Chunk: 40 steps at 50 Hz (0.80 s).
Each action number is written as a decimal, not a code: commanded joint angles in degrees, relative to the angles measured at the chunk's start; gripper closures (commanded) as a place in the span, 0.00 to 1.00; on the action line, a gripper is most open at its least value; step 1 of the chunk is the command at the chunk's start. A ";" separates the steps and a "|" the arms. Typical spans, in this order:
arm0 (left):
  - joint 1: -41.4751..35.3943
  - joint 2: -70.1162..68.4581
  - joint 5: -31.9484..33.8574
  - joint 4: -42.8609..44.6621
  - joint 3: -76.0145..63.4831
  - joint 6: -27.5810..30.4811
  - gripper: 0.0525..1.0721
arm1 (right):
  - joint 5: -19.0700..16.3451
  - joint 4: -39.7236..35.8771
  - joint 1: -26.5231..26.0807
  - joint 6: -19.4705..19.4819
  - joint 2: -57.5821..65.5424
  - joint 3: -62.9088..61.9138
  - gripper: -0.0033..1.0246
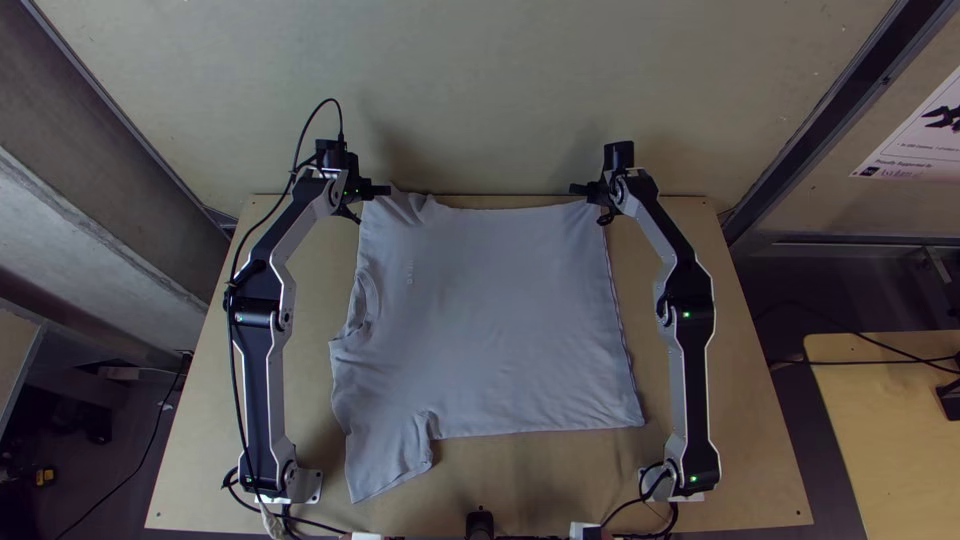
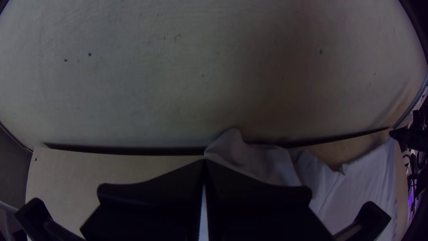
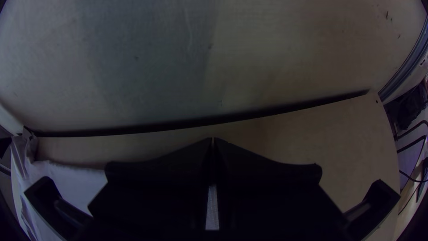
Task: Fold the t-shirt
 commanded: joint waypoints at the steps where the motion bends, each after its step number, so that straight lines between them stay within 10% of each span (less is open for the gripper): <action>1: 0.16 -3.72 0.20 -2.98 0.37 -0.31 0.98 | 0.31 -1.03 -0.60 -0.70 -3.97 0.01 0.97; 40: 2.71 -26.48 3.54 0.53 -28.90 0.39 0.98 | 0.31 -10.25 -1.30 -3.34 -15.22 -13.08 0.97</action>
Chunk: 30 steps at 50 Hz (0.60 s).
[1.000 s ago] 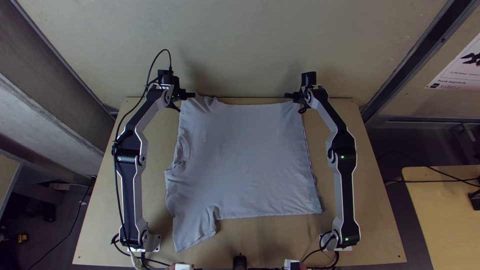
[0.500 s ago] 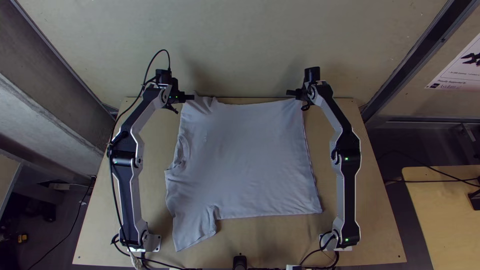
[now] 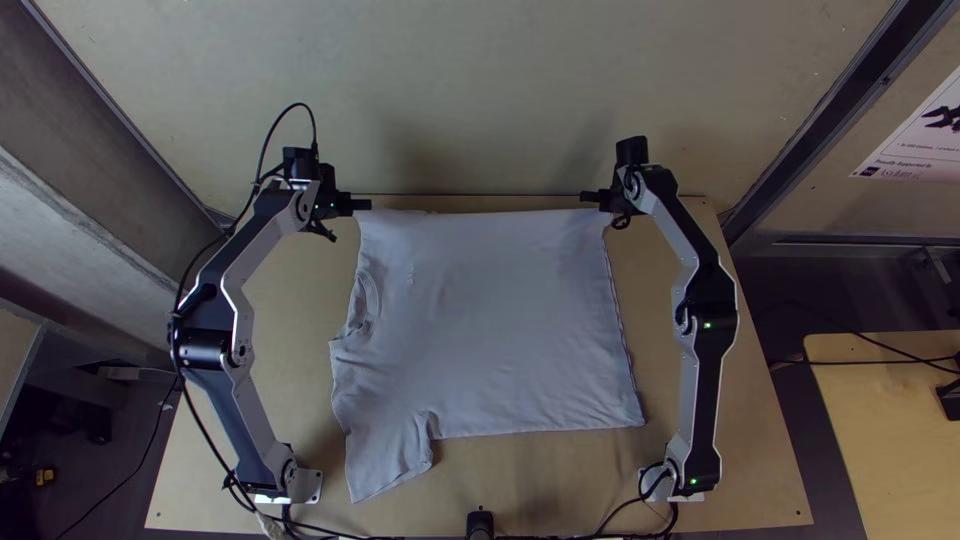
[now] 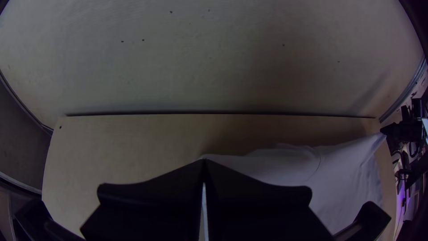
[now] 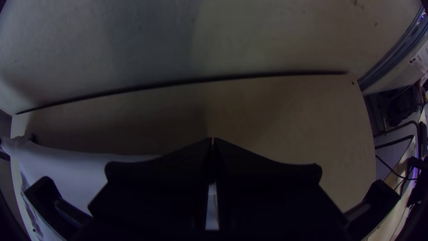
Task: Fold the t-shirt
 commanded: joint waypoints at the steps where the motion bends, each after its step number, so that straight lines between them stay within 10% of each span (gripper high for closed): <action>1: 0.68 -5.20 0.42 1.01 -4.89 0.37 0.98 | 0.29 -0.35 -0.56 -0.81 -5.22 -4.19 0.97; 30: -0.55 -23.04 1.12 3.74 -27.12 0.90 0.98 | 0.38 6.94 -0.47 -1.16 -23.50 -30.65 0.97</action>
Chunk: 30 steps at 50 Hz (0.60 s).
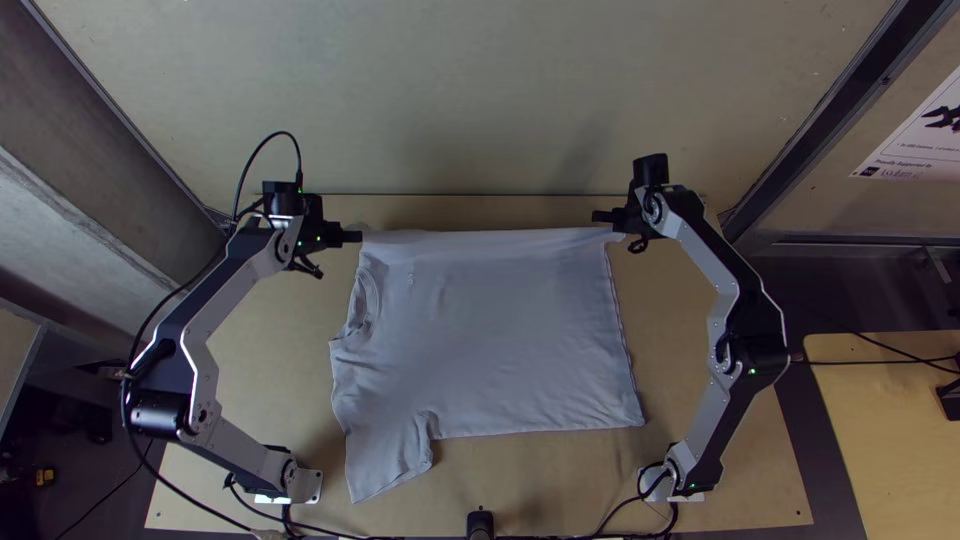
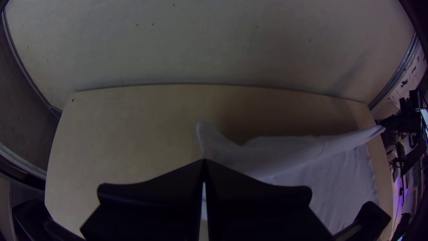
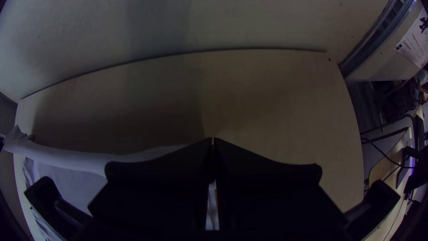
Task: Fold the t-shirt
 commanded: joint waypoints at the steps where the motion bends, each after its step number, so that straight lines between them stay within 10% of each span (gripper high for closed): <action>1: -0.16 -4.57 0.25 0.28 -4.88 0.83 0.98 | 0.40 1.28 -0.47 -0.74 -3.94 -4.95 0.97; 30: 0.54 -21.27 0.25 1.08 -25.00 0.83 0.98 | 1.54 6.73 0.23 -1.01 -14.84 -23.49 0.97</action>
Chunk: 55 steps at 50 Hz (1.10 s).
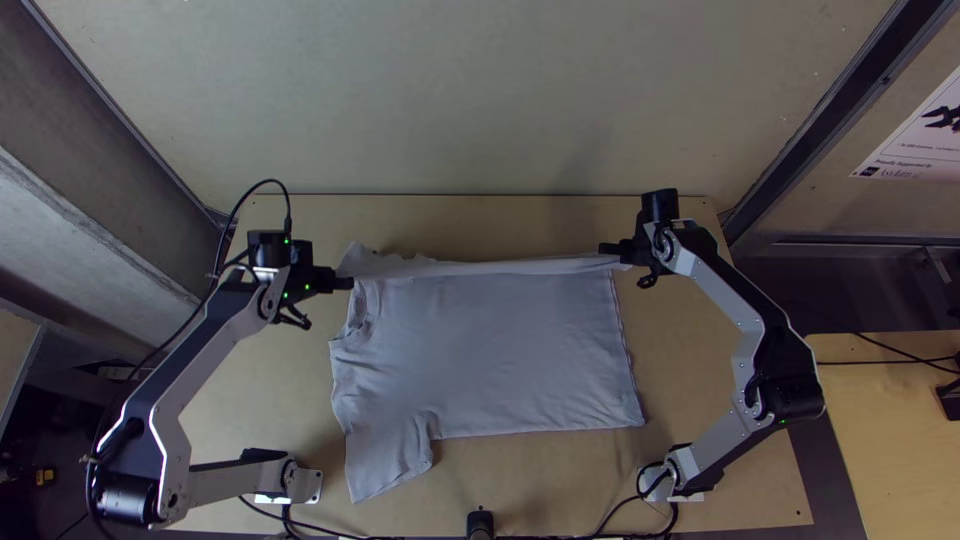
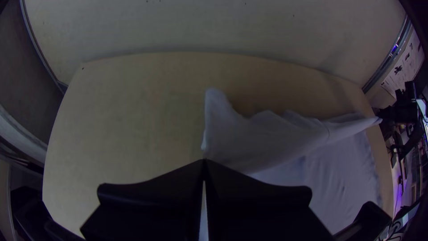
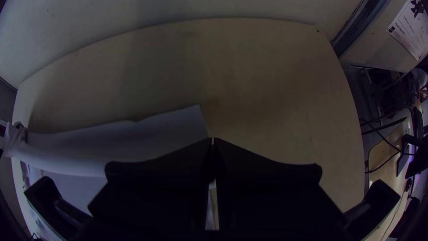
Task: Fold the t-shirt
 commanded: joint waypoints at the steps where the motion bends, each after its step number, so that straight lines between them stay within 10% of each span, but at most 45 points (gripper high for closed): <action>1: 0.76 -3.44 -0.37 0.97 -4.99 0.68 0.98 | 1.47 0.94 0.19 -0.77 -1.88 -3.47 0.97; 22: 0.06 -2.83 -0.37 6.77 -14.74 -1.52 0.95 | 1.56 5.95 0.45 -0.33 -0.91 -12.00 0.95; 31: -1.08 -5.46 -0.37 2.55 -14.74 -2.49 0.23 | 2.00 5.77 -1.22 0.64 -3.46 -13.58 0.03; 34: -1.52 -6.52 -0.10 0.00 -13.86 -2.57 0.04 | 1.91 5.42 -2.10 0.73 -5.22 -13.49 0.03; 55: -1.87 -14.25 5.61 -16.35 -5.69 0.24 0.04 | 1.91 -0.99 -5.44 0.46 -21.48 -13.85 0.04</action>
